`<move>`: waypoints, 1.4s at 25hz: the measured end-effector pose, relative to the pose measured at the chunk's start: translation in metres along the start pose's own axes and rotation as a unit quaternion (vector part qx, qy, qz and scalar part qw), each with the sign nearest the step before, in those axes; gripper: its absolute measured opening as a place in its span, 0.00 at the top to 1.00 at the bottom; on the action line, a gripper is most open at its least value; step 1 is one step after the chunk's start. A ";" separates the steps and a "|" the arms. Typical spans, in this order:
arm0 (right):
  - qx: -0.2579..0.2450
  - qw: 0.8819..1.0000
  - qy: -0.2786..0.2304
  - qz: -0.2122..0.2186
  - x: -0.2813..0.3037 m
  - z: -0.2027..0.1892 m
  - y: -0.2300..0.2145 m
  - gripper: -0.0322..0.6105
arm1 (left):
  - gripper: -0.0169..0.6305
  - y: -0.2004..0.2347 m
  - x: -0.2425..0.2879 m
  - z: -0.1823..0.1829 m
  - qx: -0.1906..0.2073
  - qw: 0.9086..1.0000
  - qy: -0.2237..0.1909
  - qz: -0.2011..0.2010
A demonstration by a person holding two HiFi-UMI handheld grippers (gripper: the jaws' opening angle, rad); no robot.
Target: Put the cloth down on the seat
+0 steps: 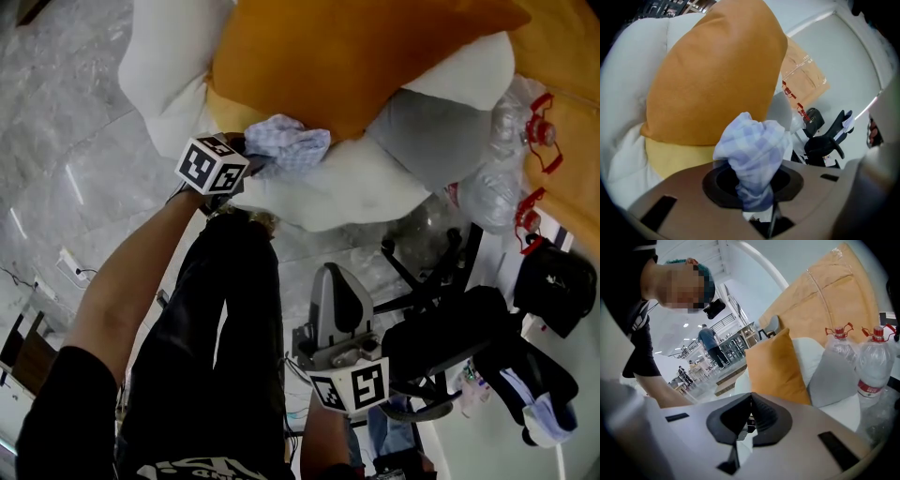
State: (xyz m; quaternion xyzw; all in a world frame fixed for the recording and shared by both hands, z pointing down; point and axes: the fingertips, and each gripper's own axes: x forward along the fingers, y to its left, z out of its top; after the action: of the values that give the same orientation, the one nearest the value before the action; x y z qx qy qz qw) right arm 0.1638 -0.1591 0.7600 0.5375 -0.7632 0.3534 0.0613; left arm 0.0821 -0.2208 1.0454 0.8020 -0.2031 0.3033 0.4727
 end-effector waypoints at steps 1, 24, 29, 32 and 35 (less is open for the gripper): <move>0.001 1.000 0.000 0.000 0.000 -0.001 0.001 0.92 | 0.80 0.006 -0.002 -0.001 0.001 1.000 0.003 0.006; -0.008 1.000 0.003 0.011 -0.004 -0.003 0.022 0.92 | 0.55 0.080 -0.054 0.004 0.006 0.988 0.001 0.155; -0.014 1.000 -0.004 0.018 -0.009 0.010 0.038 0.92 | 0.54 0.080 -0.082 0.006 0.004 0.985 0.000 0.171; -0.021 0.999 -0.007 0.026 -0.013 0.018 0.048 0.92 | 0.54 0.079 -0.101 0.013 -0.014 0.983 -0.013 0.182; -0.028 0.999 -0.008 0.030 -0.019 0.024 0.057 0.92 | 0.62 0.071 -0.117 0.019 -0.017 0.982 -0.023 0.186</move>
State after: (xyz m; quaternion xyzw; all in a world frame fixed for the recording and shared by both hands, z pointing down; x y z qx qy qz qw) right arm 0.1289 -0.1493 0.7060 0.5153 -0.7888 0.3297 0.0597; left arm -0.0416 -0.2665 1.0049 0.7490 -0.3642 0.3642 0.4168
